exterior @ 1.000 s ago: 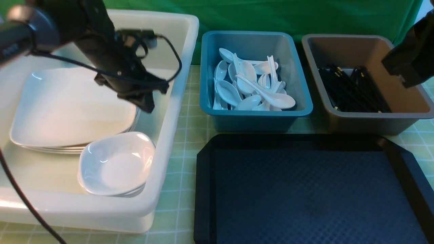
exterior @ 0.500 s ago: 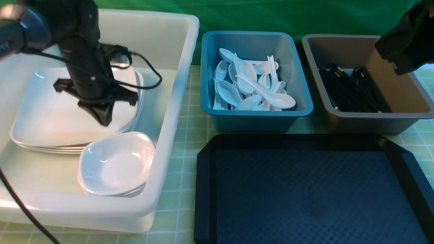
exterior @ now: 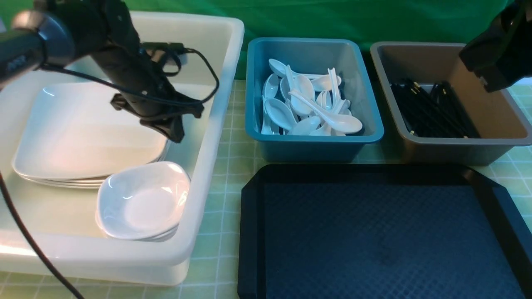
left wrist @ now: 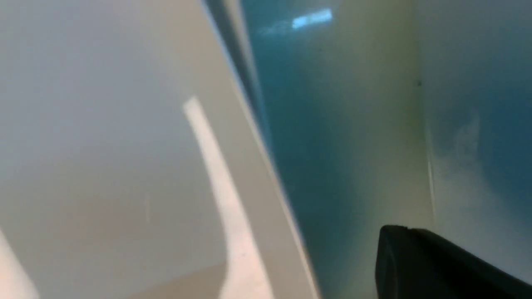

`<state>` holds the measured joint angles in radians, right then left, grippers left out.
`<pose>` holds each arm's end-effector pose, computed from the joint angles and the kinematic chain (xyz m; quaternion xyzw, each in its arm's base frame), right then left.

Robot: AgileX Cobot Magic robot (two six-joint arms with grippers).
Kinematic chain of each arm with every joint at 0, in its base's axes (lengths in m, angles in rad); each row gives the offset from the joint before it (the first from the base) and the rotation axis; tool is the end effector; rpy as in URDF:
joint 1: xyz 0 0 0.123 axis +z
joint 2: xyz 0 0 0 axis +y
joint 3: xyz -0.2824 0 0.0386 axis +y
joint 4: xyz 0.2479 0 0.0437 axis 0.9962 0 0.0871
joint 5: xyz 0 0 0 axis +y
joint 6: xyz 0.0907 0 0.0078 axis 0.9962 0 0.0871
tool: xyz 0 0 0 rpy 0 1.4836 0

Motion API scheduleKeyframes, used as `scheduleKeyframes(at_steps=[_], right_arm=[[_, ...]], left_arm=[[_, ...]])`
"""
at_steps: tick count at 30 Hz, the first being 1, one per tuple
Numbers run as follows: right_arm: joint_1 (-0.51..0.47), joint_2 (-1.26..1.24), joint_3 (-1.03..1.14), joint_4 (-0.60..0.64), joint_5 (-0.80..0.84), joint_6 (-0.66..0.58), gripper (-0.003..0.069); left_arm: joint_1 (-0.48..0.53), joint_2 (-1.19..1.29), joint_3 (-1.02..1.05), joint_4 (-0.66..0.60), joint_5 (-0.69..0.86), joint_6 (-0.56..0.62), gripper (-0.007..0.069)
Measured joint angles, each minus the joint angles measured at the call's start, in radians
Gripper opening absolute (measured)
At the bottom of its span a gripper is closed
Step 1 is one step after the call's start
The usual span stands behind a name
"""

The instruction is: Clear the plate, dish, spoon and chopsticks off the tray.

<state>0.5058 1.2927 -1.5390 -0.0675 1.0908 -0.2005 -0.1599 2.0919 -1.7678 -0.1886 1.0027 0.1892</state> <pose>0.2260 0.1190 0.4455 -0.3198 0.8604 0.0269 0.3959 0.4447 -0.0863 0.2264 0.1342 0.9734 -0.0842 0.1654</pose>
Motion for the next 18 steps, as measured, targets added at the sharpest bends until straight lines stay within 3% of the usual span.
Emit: scheduleKeyframes(at_steps=[6, 10, 18], right_arm=[[0.0, 0.0, 0.0, 0.0, -0.031, -0.002, 0.001], [0.0, 0.0, 0.0, 0.0, -0.037, -0.002, 0.001], [0.0, 0.0, 0.002, 0.0, -0.062, -0.002, 0.001]], left_arm=[[-0.021, 0.004, -0.003, 0.038, 0.013, -0.041, -0.0015], [-0.012, 0.032, -0.006, 0.232, 0.171, -0.174, -0.0015], [0.009, -0.021, -0.001, 0.142, 0.203, -0.125, -0.0013]])
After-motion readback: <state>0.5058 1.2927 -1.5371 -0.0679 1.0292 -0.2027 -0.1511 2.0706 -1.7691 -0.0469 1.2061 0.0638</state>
